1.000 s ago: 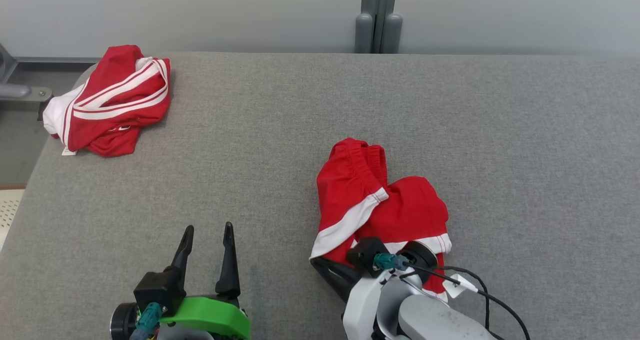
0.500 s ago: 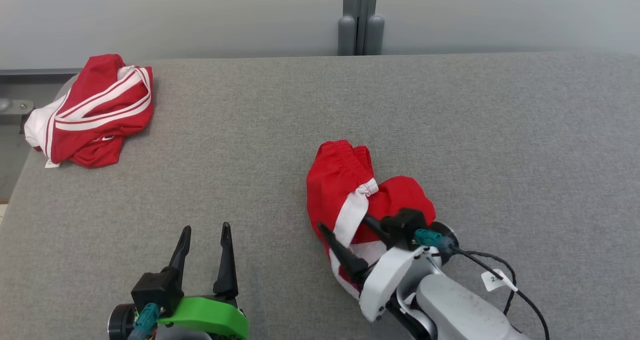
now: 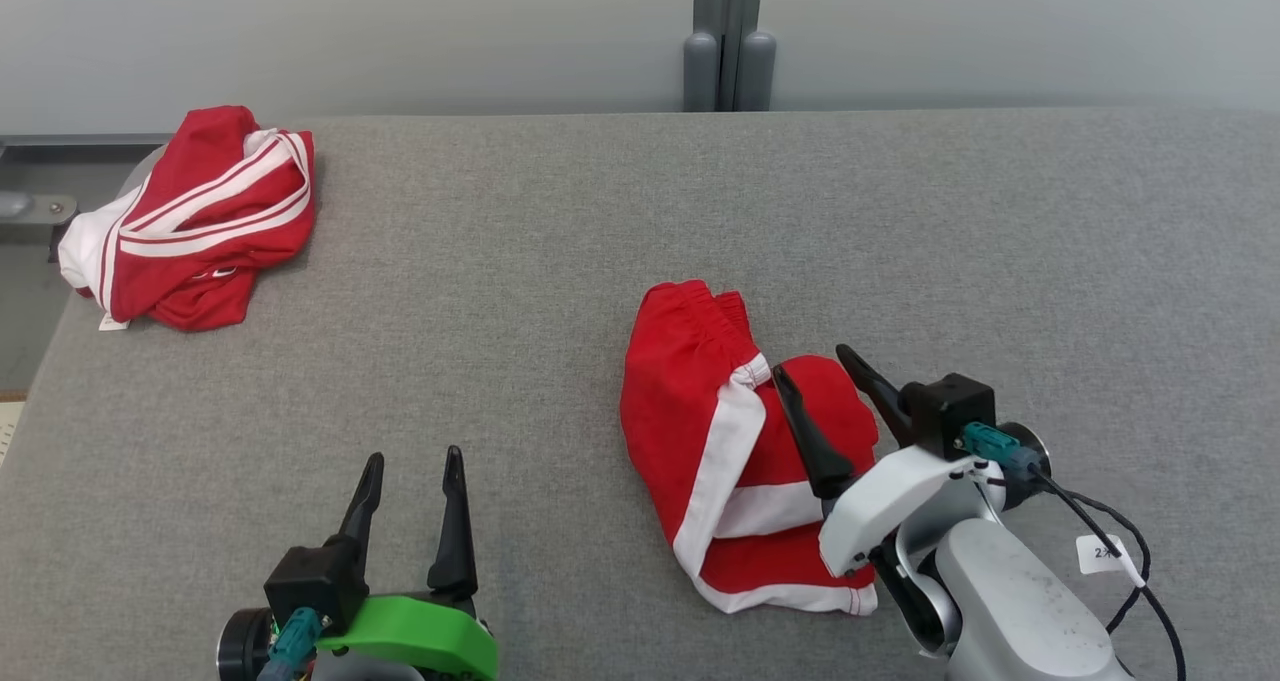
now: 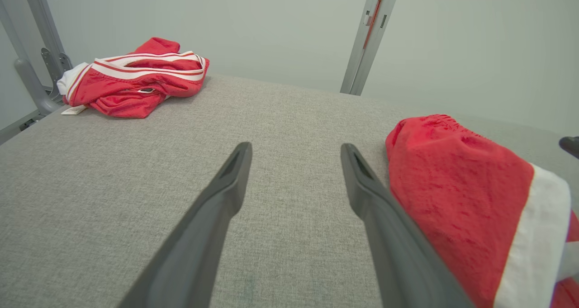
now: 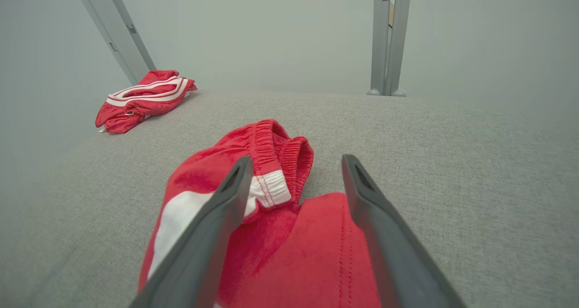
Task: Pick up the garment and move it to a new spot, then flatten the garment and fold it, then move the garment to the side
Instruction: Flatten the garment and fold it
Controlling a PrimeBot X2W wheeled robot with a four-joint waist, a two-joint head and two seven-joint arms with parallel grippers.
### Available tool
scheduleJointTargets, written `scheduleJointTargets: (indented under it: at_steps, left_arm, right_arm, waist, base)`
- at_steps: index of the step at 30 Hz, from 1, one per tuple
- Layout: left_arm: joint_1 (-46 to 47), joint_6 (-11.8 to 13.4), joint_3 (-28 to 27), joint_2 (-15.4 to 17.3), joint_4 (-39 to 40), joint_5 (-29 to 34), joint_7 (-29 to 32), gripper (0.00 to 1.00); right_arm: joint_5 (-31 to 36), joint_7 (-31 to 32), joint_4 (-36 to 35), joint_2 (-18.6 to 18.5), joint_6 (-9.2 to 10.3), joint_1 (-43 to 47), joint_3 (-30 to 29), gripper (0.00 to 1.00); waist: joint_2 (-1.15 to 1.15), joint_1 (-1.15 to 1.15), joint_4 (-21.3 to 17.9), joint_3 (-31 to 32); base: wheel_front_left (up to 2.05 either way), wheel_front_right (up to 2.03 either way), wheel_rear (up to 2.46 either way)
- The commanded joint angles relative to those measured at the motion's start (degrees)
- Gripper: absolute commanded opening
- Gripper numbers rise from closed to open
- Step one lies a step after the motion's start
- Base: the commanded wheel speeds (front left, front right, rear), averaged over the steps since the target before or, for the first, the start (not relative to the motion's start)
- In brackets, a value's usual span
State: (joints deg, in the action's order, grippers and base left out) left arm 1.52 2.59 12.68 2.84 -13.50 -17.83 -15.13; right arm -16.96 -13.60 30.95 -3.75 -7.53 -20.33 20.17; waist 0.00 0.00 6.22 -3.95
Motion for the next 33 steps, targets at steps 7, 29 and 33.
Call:
scheduleJointTargets:
  at_steps: [7,29,33]
  left_arm:
    - [1.6,-0.2,0.4,0.1,-0.1,0.0,0.0,1.00]
    - [2.1,0.5,-0.2,0.1,0.4,-0.8,0.0,1.00]
    - [2.3,0.5,-0.4,0.1,0.6,-0.9,0.0,1.00]
  right_arm:
    - [3.7,2.9,5.7,0.3,0.08,-4.0,0.5,1.00]
    - [-5.0,0.6,10.5,0.8,0.08,-15.5,20.4,0.00]
    - [-9.2,2.1,7.6,0.9,0.08,-16.7,28.1,0.00]
  waist:
    - [0.00,0.00,1.9,-1.5]
    - [0.00,0.00,5.3,-2.1]
    - [0.00,0.00,5.8,-2.1]
  base:
    - [0.00,0.00,0.00]
    - [0.00,0.00,0.00]
    - [0.00,0.00,0.00]
